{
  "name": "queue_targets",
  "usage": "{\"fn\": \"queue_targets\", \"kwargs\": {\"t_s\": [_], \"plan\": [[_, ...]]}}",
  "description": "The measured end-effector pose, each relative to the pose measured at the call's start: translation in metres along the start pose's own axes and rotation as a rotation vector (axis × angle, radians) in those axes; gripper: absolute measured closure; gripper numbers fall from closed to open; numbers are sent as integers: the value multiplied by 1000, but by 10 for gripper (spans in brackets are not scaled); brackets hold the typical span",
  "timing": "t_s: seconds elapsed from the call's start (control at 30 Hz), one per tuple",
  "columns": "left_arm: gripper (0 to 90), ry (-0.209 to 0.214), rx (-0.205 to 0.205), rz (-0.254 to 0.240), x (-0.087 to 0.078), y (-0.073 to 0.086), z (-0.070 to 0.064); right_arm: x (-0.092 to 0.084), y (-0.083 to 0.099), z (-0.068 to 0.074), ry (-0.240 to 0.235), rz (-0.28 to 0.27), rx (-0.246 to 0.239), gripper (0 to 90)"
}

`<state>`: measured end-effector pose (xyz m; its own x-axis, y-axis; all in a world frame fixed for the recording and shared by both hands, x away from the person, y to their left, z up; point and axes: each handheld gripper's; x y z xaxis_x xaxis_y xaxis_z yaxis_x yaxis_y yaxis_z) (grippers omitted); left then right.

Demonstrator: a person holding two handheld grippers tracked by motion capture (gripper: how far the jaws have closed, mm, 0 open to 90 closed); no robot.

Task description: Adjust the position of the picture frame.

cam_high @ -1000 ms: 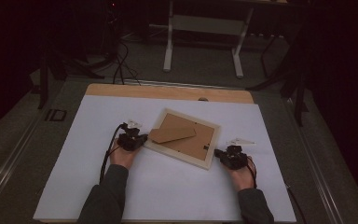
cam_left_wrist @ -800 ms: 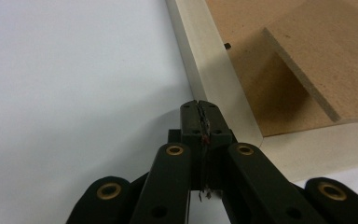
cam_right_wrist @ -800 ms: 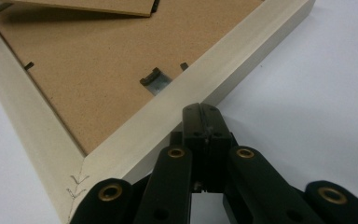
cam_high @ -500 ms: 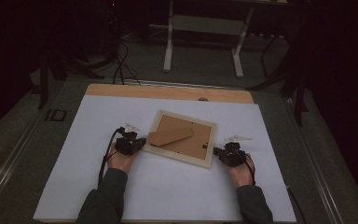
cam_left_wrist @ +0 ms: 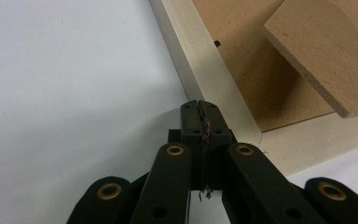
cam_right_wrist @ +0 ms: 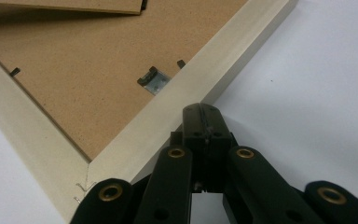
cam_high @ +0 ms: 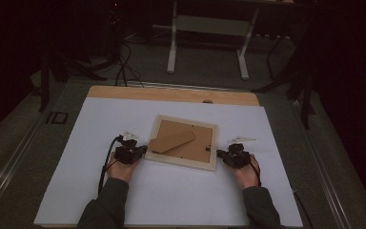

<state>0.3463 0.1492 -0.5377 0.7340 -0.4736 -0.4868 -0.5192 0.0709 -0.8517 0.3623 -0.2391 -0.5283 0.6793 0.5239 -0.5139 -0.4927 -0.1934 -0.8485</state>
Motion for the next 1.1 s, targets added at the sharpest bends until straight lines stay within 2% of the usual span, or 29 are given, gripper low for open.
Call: {"fn": "queue_targets", "kwargs": {"t_s": [0.3,0.43,0.73,1.1], "plan": [[900,22,-19,-11,-11,9,-1,1,3,1,-11,-19,21,900],[900,27,-12,-7,-14,13,-2,1,5,0,-13,-24,28,900],[900,33,19,-9,-16,15,-4,-1,6,5,16,-2,20,900],[900,27,8,-9,-20,19,-10,0,6,3,12,-2,42,900]]}}
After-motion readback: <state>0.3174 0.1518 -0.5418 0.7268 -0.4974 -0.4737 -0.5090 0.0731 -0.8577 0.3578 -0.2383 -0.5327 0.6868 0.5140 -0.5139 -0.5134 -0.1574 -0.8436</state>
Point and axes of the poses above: each handheld gripper's, and its own axes: x roughly forward along the jaws, y roughly out of its underside, z roughly to its left, and after that the axes turned 13 degrees about -z, right-handed
